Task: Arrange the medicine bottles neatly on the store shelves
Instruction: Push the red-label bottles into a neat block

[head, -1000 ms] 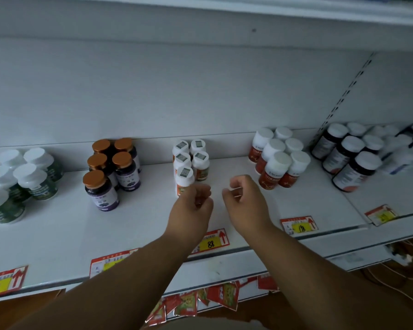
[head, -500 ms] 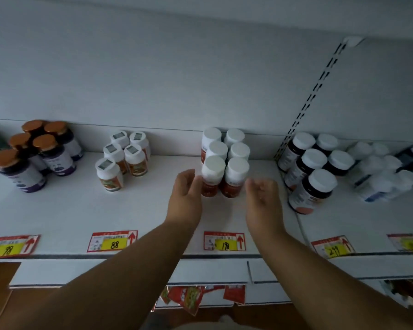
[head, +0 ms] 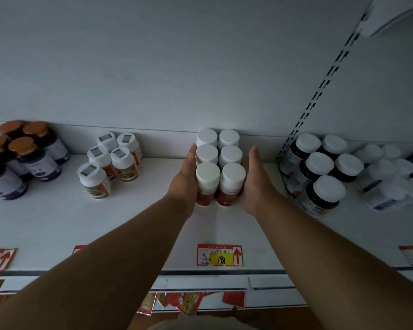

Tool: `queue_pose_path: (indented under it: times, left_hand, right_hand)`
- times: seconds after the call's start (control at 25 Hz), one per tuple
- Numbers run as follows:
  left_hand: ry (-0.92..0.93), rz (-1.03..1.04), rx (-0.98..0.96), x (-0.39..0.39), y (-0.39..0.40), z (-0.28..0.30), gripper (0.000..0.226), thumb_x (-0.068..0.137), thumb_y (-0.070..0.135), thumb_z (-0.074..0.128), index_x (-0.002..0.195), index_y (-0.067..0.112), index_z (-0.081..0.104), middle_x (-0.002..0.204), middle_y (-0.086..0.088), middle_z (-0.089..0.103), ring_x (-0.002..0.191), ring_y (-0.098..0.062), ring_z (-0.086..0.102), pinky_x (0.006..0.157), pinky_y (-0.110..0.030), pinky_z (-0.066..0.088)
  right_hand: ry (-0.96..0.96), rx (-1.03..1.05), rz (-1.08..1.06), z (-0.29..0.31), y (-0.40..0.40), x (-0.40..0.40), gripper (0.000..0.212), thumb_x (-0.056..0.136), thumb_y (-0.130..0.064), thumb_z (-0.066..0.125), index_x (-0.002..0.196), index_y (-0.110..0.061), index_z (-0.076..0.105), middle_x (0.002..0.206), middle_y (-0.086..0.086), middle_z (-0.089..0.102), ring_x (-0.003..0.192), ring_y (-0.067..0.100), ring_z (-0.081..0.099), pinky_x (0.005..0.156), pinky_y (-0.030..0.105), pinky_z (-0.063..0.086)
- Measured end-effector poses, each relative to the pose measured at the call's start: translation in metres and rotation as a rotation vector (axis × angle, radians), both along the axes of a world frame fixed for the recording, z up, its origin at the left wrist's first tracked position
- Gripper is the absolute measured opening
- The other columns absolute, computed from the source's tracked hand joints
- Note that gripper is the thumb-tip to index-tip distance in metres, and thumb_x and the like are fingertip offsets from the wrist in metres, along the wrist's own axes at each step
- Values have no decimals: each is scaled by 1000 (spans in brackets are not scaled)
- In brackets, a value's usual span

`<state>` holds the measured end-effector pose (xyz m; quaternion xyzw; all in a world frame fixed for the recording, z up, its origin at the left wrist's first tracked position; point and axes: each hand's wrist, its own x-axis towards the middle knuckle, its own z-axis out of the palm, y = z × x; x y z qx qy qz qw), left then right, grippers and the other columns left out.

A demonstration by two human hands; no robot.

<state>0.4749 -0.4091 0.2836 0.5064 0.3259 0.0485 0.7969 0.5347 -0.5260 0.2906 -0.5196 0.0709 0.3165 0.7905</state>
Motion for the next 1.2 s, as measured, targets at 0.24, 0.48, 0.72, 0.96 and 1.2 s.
queue_pose_path:
  times: [0.24, 0.48, 0.72, 0.96, 1.2]
  left_hand:
    - [-20, 27, -37, 0, -4, 6, 46, 88, 66, 51, 108, 27, 67, 80, 8, 76, 69, -7, 72, 66, -30, 52]
    - [-2, -38, 45, -12, 9, -6, 44, 95, 54, 50, 134, 33, 56, 123, 7, 68, 110, -12, 65, 100, -38, 47]
    - [93, -269, 804, -68, 11, -23, 46, 89, 22, 66, 132, 28, 49, 123, 12, 59, 112, -10, 58, 91, -27, 49]
    - [73, -210, 1017, -51, 7, -27, 51, 77, 44, 78, 120, 32, 52, 114, 12, 60, 94, -6, 59, 77, -22, 46]
    - [32, -304, 984, -49, 16, -34, 64, 76, 54, 75, 127, 29, 48, 126, 7, 57, 105, -10, 57, 88, -29, 50]
  right_hand:
    - [-4, -22, 23, -2, 0, 5, 69, 95, -70, 22, 124, -22, 62, 120, 6, 71, 114, 24, 65, 102, 44, 47]
    - [-129, -191, 13, -16, -15, -1, 65, 96, -69, 21, 133, -29, 58, 130, -3, 66, 120, 16, 60, 108, 42, 40]
    - [-788, -811, 128, -38, -54, -55, 53, 84, -62, 60, 126, -30, 50, 119, -14, 59, 108, 1, 56, 90, 26, 45]
    - [-909, -916, 47, -43, -41, -43, 40, 81, -38, 77, 110, -28, 52, 105, -9, 63, 92, 7, 61, 77, 31, 51]
    - [-850, -757, 40, -39, -46, -44, 64, 83, -66, 49, 129, -21, 48, 125, -5, 57, 109, 6, 57, 87, 24, 46]
